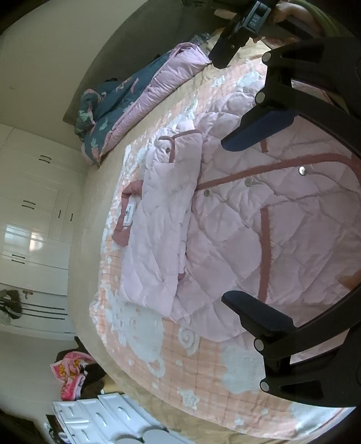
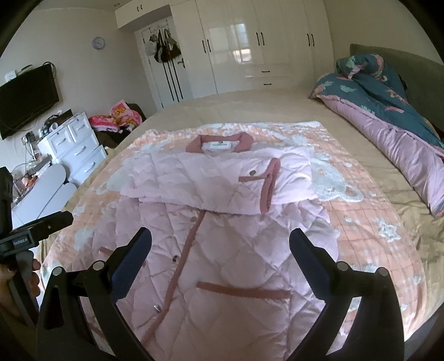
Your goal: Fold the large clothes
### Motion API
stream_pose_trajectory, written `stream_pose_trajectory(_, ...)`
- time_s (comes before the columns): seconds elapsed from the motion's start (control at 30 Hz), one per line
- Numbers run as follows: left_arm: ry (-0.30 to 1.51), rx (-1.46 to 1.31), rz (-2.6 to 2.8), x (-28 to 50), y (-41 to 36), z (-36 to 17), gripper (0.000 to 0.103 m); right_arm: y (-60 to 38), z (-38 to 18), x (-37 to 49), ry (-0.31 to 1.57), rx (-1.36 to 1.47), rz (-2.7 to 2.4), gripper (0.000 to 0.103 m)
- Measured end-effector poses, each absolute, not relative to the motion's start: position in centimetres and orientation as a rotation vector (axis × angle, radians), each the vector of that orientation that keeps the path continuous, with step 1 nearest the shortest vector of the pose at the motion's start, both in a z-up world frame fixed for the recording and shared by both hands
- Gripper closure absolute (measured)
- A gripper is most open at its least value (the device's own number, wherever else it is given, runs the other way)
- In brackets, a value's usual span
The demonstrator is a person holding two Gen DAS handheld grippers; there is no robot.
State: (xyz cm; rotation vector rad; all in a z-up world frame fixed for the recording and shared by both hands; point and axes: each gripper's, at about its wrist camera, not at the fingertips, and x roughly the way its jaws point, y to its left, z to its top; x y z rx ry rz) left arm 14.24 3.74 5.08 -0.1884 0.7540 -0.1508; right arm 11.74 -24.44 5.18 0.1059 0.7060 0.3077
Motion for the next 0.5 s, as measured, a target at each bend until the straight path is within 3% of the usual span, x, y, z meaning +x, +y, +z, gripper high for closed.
stream_pose_trajectory(0.5,0.801,-0.140,-0.105,13.4,4.4,2.2,0.009,-26.5,1.6,11.0,0.793,0.102,0.277,0.004)
